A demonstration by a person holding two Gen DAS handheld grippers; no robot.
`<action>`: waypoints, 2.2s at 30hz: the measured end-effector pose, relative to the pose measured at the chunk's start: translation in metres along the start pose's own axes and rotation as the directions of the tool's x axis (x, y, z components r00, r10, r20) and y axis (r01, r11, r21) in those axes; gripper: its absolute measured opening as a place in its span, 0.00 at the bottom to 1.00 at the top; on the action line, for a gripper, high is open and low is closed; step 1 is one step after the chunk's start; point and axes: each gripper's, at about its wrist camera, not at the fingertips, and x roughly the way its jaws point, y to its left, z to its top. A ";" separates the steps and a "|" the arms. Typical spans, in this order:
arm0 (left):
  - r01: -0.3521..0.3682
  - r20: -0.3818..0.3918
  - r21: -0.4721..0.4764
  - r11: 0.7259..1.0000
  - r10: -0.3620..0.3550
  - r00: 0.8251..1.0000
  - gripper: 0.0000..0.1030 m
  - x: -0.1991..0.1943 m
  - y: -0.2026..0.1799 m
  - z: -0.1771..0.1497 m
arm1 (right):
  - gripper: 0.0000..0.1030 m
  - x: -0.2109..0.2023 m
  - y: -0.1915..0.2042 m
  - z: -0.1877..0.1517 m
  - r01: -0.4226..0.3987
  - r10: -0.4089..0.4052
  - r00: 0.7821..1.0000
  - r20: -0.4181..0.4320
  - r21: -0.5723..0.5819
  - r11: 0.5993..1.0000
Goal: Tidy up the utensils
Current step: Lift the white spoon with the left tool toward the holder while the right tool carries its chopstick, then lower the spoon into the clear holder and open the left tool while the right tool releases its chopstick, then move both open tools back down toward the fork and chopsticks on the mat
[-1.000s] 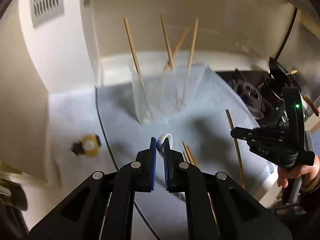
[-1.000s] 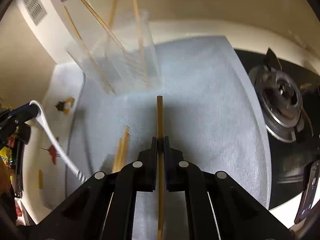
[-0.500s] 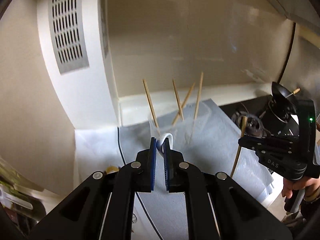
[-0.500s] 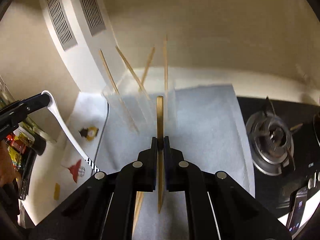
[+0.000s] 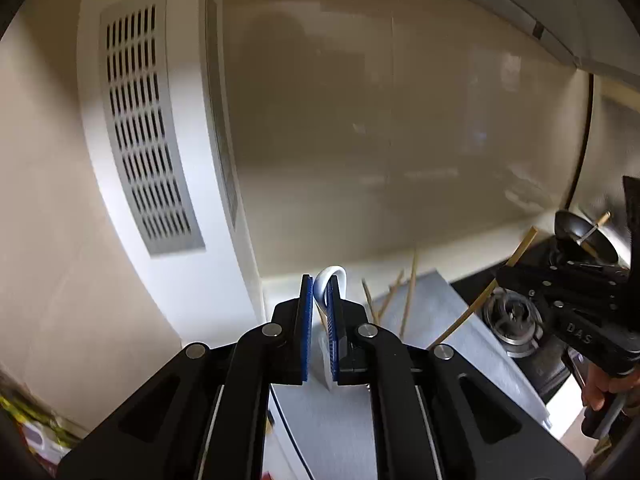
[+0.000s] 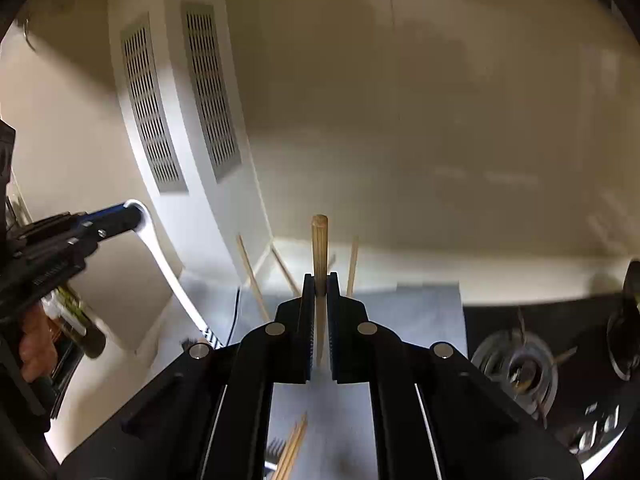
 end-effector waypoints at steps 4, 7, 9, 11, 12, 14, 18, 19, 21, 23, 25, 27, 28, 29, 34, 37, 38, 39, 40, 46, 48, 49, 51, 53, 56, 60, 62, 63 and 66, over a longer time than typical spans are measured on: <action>-0.007 0.030 -0.009 1.000 0.007 1.000 0.07 0.005 0.000 0.017 | 0.06 -0.001 0.001 0.023 0.010 -0.010 0.998 0.054 -0.009 1.000; -0.016 0.043 -0.012 1.000 0.016 0.999 0.07 0.012 0.000 0.026 | 0.06 0.001 0.001 0.033 0.014 -0.012 0.997 0.075 -0.019 1.000; -0.020 0.046 -0.014 1.000 0.021 0.999 0.07 0.017 -0.001 0.030 | 0.06 0.006 0.002 0.037 0.014 -0.012 0.997 0.078 -0.022 1.000; -0.025 0.049 -0.015 1.000 0.026 0.998 0.07 0.022 -0.002 0.031 | 0.06 0.009 0.002 0.039 0.013 -0.012 0.997 0.080 -0.022 1.000; -0.026 0.046 -0.015 1.000 0.027 0.999 0.07 0.026 -0.003 0.032 | 0.06 0.012 0.003 0.041 0.015 -0.013 0.997 0.081 -0.023 1.000; -0.028 0.035 -0.012 1.000 0.028 0.999 0.07 0.034 -0.004 0.032 | 0.06 0.018 0.003 0.042 0.018 -0.016 0.997 0.082 -0.024 1.000; -0.048 0.005 -0.004 0.999 0.048 0.999 0.07 0.053 -0.005 0.025 | 0.06 0.027 0.000 0.035 0.020 -0.018 0.997 0.076 -0.022 1.000; -0.052 -0.004 -0.007 0.999 0.052 0.999 0.07 0.058 -0.004 0.023 | 0.06 0.032 -0.002 0.031 0.024 -0.022 0.997 0.068 -0.018 1.000; -0.056 -0.034 -0.011 0.998 0.056 0.998 0.07 0.070 -0.004 0.014 | 0.06 0.044 -0.006 0.023 0.031 -0.030 0.999 0.041 -0.008 0.999; -0.059 -0.067 -0.017 0.998 0.058 0.996 0.07 0.080 -0.003 0.007 | 0.06 0.057 -0.008 0.014 0.029 -0.029 1.000 0.006 0.003 1.000; -0.061 -0.093 -0.016 0.998 0.060 0.994 0.07 0.091 -0.002 0.000 | 0.06 0.067 -0.009 0.007 0.032 -0.032 0.999 -0.025 0.008 0.999; -0.067 -0.116 -0.011 0.998 0.066 0.991 0.07 0.102 -0.002 -0.007 | 0.06 0.073 -0.011 0.000 0.031 -0.030 0.998 -0.050 0.017 0.999; -0.066 -0.127 -0.010 0.998 0.064 0.990 0.07 0.106 -0.002 -0.009 | 0.06 0.077 -0.011 -0.003 0.029 -0.027 0.998 -0.061 0.022 0.999; -0.065 -0.137 -0.008 0.998 0.064 0.989 0.07 0.110 -0.002 -0.012 | 0.06 0.080 -0.011 -0.007 0.027 -0.025 0.997 -0.074 0.027 0.999; -0.078 -0.196 0.007 0.997 0.078 0.977 0.07 0.130 -0.004 -0.025 | 0.08 0.092 -0.012 -0.020 0.019 -0.015 0.992 -0.123 0.029 0.999; -0.083 -0.215 0.009 0.996 0.083 0.973 0.21 0.136 -0.003 -0.030 | 0.16 0.096 -0.012 -0.025 0.005 0.001 0.989 -0.148 0.038 0.999; -0.095 -0.215 0.007 0.995 0.094 0.972 0.53 0.135 -0.002 -0.030 | 0.22 0.097 -0.012 -0.025 0.002 0.005 0.988 -0.156 0.043 0.999; -0.107 -0.194 0.002 0.994 0.105 0.975 0.66 0.132 -0.001 -0.029 | 0.38 0.097 -0.013 -0.027 0.002 0.006 0.987 -0.160 0.050 0.999; -0.115 -0.173 -0.003 0.993 0.112 0.979 0.77 0.129 0.000 -0.028 | 0.47 0.095 -0.014 -0.028 0.002 0.007 0.987 -0.158 0.056 0.998; -0.137 -0.159 0.025 0.990 0.139 0.977 0.84 0.105 0.007 -0.032 | 0.58 0.072 -0.018 -0.033 0.007 0.001 0.991 -0.137 0.060 0.998; -0.140 -0.168 0.019 0.990 0.141 0.976 0.84 0.096 0.010 -0.039 | 0.61 0.063 -0.018 -0.039 0.008 0.001 0.990 -0.145 0.063 0.998; -0.139 -0.175 0.016 0.990 0.140 0.975 0.84 0.094 0.010 -0.041 | 0.62 0.059 -0.017 -0.043 0.009 0.001 0.989 -0.150 0.061 0.998; -0.137 -0.202 0.006 0.991 0.135 0.970 0.84 0.087 0.011 -0.052 | 0.63 0.054 -0.014 -0.054 0.006 0.004 0.985 -0.175 0.056 0.998; -0.136 -0.224 0.004 0.991 0.134 0.965 0.84 0.082 0.011 -0.062 | 0.63 0.051 -0.010 -0.071 -0.008 0.020 0.975 -0.221 0.055 0.998; -0.136 -0.270 0.006 0.991 0.133 0.954 0.84 0.076 0.007 -0.083 | 0.63 0.052 -0.002 -0.099 -0.013 0.028 0.956 -0.291 0.054 0.998; -0.118 -0.361 -0.028 0.993 0.100 0.927 0.84 0.074 0.001 -0.115 | 0.63 0.053 0.008 -0.136 -0.014 0.035 0.928 -0.371 0.058 0.998; -0.122 -0.397 -0.043 0.992 0.095 0.913 0.84 0.073 -0.001 -0.132 | 0.63 0.054 0.012 -0.154 0.007 0.018 0.915 -0.404 0.060 0.998; -0.122 -0.414 -0.040 0.992 0.095 0.905 0.84 0.071 -0.001 -0.140 | 0.63 0.054 0.014 -0.162 0.004 0.023 0.908 -0.419 0.065 0.998; -0.129 -0.450 -0.025 0.991 0.104 0.887 0.84 0.069 -0.005 -0.157 | 0.63 0.054 0.017 -0.172 0.005 0.026 0.892 -0.451 0.067 0.998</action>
